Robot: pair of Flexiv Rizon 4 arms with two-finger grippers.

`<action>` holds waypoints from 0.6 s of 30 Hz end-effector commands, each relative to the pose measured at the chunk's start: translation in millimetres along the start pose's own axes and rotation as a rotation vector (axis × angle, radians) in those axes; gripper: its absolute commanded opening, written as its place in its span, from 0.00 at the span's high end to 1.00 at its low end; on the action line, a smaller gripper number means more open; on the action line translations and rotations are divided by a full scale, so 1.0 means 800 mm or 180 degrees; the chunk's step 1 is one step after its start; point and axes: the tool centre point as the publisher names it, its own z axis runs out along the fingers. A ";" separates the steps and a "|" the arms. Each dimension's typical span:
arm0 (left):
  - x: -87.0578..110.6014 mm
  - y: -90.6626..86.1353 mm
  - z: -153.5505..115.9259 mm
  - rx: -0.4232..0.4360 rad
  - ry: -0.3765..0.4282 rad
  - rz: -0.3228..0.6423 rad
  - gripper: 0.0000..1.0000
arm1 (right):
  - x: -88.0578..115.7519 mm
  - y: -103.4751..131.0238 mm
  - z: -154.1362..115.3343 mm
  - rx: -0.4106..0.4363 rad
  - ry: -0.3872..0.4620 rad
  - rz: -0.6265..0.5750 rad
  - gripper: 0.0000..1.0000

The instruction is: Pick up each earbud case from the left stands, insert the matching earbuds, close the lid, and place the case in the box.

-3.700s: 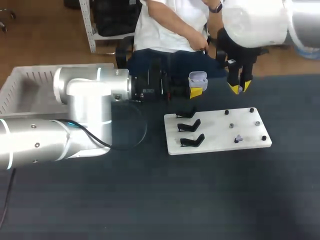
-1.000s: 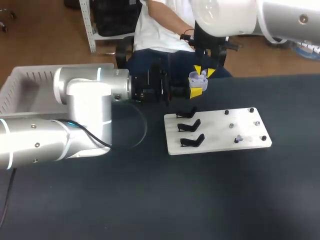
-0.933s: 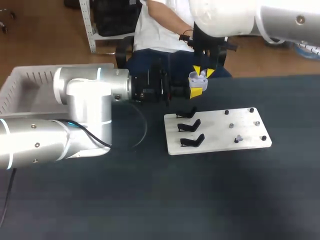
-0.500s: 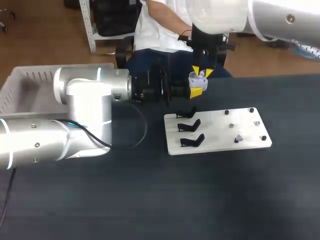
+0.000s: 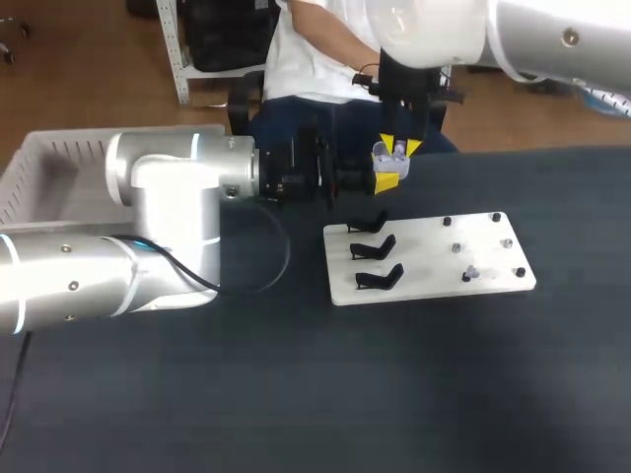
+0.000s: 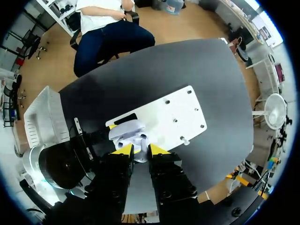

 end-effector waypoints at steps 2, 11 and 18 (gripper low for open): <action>0.001 -0.002 0.000 -0.0019 -0.0018 0.0013 1.00 | -0.002 0.001 0.002 0.0010 0.0004 0.0009 1.00; 0.001 -0.002 0.000 -0.0019 -0.0018 0.0013 1.00 | -0.004 0.003 0.006 0.0018 0.0010 0.0001 1.00; 0.001 -0.002 0.000 -0.0019 -0.0018 0.0013 1.00 | -0.005 0.004 0.011 0.0038 0.0016 -0.0005 1.00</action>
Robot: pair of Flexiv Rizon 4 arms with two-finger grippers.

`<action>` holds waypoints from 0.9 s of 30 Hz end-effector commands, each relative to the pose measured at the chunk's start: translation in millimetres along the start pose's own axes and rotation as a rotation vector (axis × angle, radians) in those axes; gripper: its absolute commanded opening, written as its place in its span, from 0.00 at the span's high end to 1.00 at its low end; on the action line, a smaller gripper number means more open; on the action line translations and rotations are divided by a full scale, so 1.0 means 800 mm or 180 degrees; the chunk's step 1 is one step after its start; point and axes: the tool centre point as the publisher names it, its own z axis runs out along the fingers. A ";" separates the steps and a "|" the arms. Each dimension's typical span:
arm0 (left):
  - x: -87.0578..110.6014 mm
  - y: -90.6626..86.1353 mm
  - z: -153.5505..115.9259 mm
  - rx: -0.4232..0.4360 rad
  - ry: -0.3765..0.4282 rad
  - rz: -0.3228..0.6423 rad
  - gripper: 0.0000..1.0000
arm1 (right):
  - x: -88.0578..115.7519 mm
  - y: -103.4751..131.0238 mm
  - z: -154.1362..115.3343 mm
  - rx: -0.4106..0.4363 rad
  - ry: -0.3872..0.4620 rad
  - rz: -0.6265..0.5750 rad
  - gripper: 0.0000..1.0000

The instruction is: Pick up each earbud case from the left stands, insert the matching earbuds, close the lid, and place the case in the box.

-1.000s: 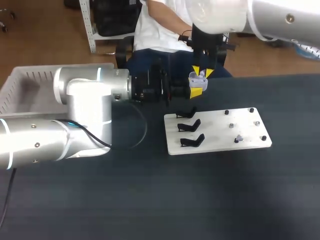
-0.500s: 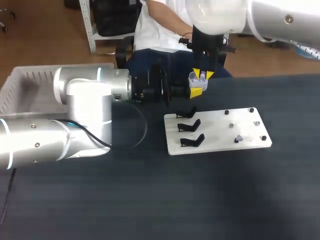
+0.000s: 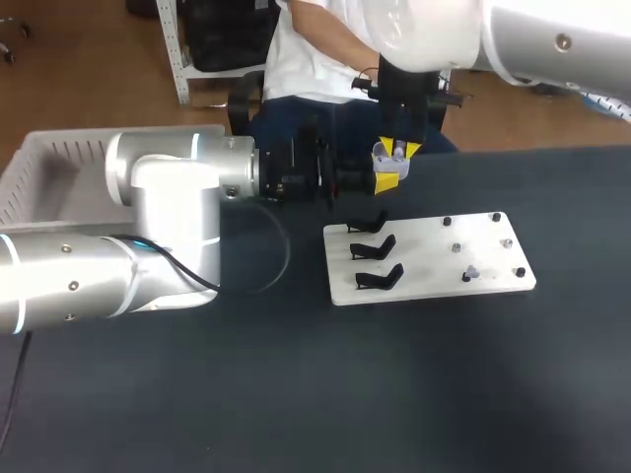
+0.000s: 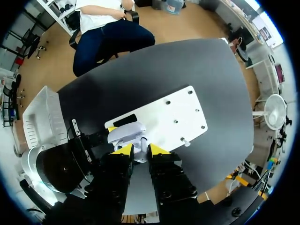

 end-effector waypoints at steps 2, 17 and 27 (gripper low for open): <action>0.001 -0.002 0.000 -0.0020 -0.0019 0.0014 1.00 | -0.003 0.003 0.003 0.0027 0.0005 0.0005 1.00; 0.001 -0.002 0.000 -0.0020 -0.0019 0.0014 1.00 | -0.004 0.002 0.014 0.0066 0.0053 0.0021 1.00; 0.001 -0.002 0.000 -0.0020 -0.0019 0.0014 1.00 | -0.004 0.003 0.011 0.0027 0.0040 0.0031 0.77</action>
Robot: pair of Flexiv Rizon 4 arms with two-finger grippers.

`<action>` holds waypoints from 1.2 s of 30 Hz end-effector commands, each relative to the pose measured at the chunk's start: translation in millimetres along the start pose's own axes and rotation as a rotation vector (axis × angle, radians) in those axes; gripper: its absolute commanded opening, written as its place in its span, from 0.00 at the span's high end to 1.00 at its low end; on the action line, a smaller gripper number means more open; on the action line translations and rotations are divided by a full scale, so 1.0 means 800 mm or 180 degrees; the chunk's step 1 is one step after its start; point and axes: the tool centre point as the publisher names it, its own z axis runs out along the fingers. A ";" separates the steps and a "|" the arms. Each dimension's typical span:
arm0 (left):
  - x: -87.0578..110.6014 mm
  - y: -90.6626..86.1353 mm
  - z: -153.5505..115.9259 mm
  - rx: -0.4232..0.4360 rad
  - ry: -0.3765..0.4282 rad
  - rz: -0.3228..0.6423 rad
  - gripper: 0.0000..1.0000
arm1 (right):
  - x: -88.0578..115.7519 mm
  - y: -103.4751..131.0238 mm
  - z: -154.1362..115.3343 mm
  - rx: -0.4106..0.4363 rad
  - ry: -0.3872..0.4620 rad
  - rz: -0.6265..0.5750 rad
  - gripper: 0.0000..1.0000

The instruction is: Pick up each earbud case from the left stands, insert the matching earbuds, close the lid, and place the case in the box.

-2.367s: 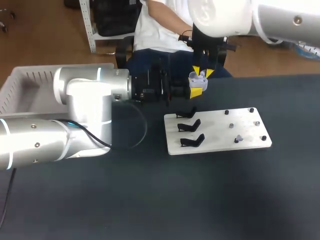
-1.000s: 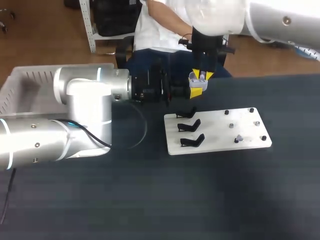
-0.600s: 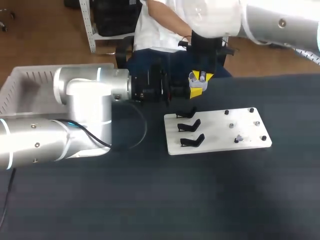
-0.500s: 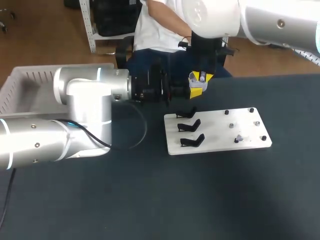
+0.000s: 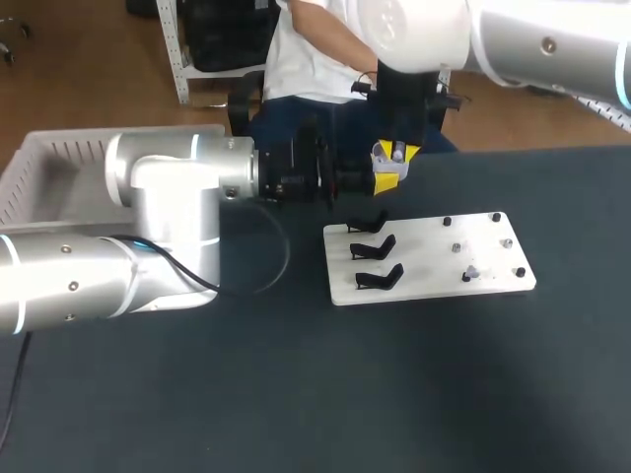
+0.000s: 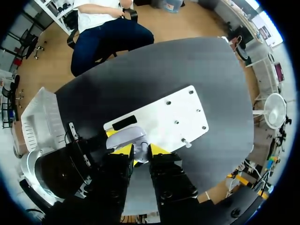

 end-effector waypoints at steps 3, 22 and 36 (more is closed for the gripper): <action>0.000 -0.002 0.001 -0.0017 -0.0014 0.0012 1.00 | 0.001 0.001 0.001 0.0002 -0.0004 0.0000 0.75; 0.000 -0.002 0.001 -0.0017 -0.0014 0.0012 1.00 | 0.082 -0.038 -0.036 -0.0236 -0.0480 -0.0566 0.00; 0.000 -0.002 0.001 -0.0017 -0.0014 0.0012 1.00 | 0.109 -0.071 -0.063 -0.0342 -0.1139 -0.0464 0.00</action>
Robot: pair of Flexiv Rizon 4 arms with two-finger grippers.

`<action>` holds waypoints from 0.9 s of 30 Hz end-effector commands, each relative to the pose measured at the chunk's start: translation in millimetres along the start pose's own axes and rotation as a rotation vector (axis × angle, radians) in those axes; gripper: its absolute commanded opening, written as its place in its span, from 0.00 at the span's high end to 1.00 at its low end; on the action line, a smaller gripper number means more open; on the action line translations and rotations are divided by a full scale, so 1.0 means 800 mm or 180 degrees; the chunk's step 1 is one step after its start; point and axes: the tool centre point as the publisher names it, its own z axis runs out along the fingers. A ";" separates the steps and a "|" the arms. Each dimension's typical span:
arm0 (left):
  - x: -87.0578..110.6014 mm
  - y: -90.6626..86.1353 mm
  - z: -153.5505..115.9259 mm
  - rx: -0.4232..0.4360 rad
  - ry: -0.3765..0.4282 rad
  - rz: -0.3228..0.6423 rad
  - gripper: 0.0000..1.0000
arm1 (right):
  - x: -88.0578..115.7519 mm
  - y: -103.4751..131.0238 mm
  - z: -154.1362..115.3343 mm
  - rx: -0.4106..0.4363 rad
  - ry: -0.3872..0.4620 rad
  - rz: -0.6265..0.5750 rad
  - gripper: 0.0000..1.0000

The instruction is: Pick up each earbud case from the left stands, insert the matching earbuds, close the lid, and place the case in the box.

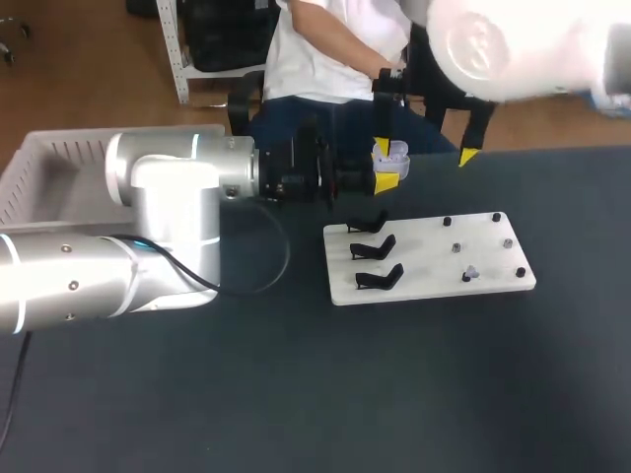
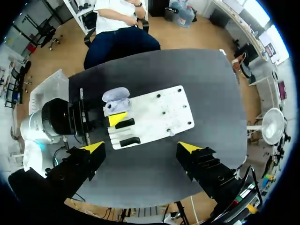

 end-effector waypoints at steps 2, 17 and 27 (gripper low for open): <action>0.001 -0.002 0.000 -0.0020 -0.0014 0.0011 1.00 | 0.034 -0.011 0.000 -0.0147 -0.0797 0.0010 0.00; 0.001 -0.002 0.000 -0.0020 -0.0014 0.0011 1.00 | 0.042 -0.017 0.039 -0.0078 -0.0880 -0.0169 0.00; 0.001 -0.002 0.000 -0.0020 -0.0014 0.0011 1.00 | 0.039 -0.066 0.105 -0.0025 -0.0786 -0.0082 0.00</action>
